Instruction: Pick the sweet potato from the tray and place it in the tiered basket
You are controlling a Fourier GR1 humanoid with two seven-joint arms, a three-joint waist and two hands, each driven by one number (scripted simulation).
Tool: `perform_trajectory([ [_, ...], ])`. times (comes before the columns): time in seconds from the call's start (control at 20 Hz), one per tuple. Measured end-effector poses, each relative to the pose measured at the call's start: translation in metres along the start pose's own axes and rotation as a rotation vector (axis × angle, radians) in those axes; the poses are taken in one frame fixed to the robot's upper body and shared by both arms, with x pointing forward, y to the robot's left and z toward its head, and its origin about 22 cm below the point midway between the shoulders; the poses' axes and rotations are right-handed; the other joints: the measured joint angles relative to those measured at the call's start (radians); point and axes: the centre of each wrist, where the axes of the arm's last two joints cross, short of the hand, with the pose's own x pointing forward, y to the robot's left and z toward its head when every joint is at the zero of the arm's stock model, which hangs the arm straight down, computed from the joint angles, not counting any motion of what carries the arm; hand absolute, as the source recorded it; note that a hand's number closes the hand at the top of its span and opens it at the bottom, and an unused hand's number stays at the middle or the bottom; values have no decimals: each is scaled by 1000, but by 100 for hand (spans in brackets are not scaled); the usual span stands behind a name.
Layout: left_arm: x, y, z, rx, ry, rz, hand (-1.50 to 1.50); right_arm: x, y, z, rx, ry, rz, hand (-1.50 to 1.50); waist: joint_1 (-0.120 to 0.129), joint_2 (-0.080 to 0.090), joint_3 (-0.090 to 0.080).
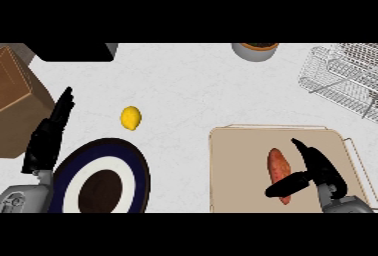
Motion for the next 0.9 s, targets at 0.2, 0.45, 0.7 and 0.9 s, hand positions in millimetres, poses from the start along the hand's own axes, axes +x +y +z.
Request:
perform_trajectory([
  [0.2, 7, -2, 0, 3, 1, 0, 0, -1, 5, -11, 23, 21, -11, -150, 0, -1, -1],
  [0.45, 3, 1, -3, 1, -2, 0, 0, 1, 11, -16, 55, 23, -5, 150, -3, -6, -10],
  [0.7, 7, -4, -6, 3, -1, -2, 0, 3, 13, -16, 53, -17, 126, 150, -5, -9, -17],
  [0.9, 7, 5, -4, -3, 0, 3, 0, 11, 16, -13, 58, -47, 131, 150, -3, -7, -12],
])
